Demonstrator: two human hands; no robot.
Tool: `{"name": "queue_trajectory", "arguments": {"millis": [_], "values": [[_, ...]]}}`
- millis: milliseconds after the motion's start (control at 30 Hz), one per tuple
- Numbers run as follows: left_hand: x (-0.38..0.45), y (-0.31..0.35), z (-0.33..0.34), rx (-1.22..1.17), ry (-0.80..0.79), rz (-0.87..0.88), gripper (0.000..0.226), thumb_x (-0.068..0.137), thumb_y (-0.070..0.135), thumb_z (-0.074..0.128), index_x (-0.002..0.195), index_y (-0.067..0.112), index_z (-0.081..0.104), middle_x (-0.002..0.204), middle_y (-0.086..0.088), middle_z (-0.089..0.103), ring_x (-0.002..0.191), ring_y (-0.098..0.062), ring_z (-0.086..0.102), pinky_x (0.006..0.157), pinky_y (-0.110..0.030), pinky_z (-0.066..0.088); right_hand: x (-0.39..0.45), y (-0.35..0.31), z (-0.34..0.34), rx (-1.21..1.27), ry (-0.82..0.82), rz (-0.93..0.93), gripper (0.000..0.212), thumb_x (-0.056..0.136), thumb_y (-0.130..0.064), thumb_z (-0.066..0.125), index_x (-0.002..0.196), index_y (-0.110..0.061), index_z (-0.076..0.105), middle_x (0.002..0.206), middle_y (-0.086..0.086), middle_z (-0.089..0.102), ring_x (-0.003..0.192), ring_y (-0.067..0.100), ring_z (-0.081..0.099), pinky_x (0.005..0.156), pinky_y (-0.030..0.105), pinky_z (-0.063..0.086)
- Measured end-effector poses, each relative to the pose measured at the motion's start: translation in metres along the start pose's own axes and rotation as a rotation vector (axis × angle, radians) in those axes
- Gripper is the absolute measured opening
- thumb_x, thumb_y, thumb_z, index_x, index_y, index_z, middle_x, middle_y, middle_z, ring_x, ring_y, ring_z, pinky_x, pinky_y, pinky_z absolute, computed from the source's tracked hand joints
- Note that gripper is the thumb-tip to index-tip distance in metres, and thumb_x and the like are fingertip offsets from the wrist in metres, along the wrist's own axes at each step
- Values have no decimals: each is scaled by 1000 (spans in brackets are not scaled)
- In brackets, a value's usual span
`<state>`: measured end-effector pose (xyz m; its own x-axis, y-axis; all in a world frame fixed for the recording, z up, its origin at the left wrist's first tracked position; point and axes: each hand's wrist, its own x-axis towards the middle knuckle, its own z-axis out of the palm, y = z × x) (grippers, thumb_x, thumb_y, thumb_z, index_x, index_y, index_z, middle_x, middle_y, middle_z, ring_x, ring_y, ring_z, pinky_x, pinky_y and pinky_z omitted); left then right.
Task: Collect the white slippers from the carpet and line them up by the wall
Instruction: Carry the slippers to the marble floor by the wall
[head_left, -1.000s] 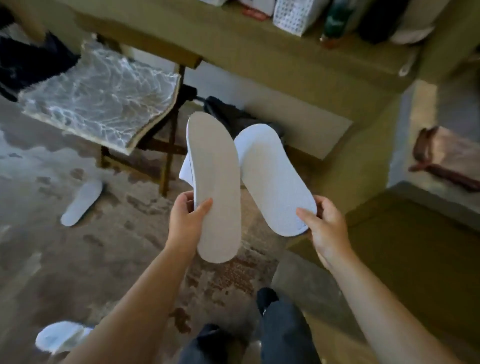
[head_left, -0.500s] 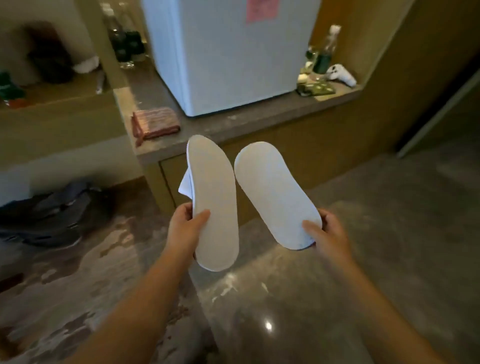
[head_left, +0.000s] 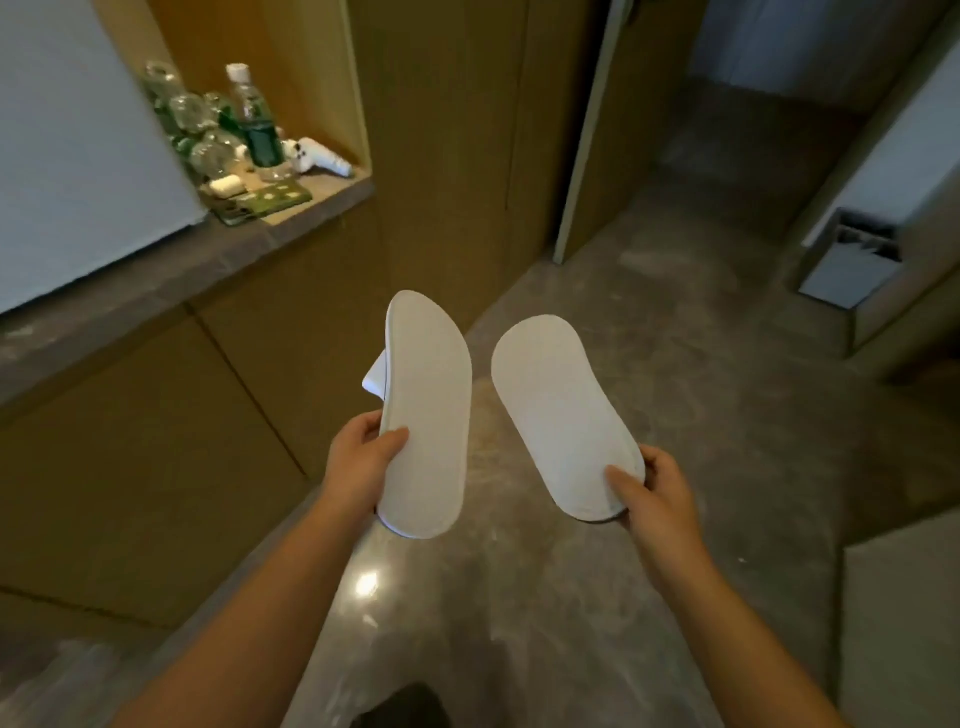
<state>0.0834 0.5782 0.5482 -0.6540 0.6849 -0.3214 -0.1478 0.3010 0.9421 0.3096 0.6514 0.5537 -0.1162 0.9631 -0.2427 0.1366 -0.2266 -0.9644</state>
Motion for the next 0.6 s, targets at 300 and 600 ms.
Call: {"name": "queue_trajectory", "arguments": {"millis": [300,600], "values": [[125,22,124,54,-96,-18,13,85,11,51,97,9,53,85,-1,57,80,-21,53,65,-34,42,158,-12,-26,-15,68,40,22,82,-4,54,98,-16,46,92,-3,54,88,17,53,80,41,50],[278,72,188,122,66,-43,20,82,10,53,101,6,56,95,-7,56,85,-22,52,69,-31,39,357,-56,23,-87,-42,84,24,80,-1,54,101,-9,47,106,9,52,97,26,52,80,43,49]]}}
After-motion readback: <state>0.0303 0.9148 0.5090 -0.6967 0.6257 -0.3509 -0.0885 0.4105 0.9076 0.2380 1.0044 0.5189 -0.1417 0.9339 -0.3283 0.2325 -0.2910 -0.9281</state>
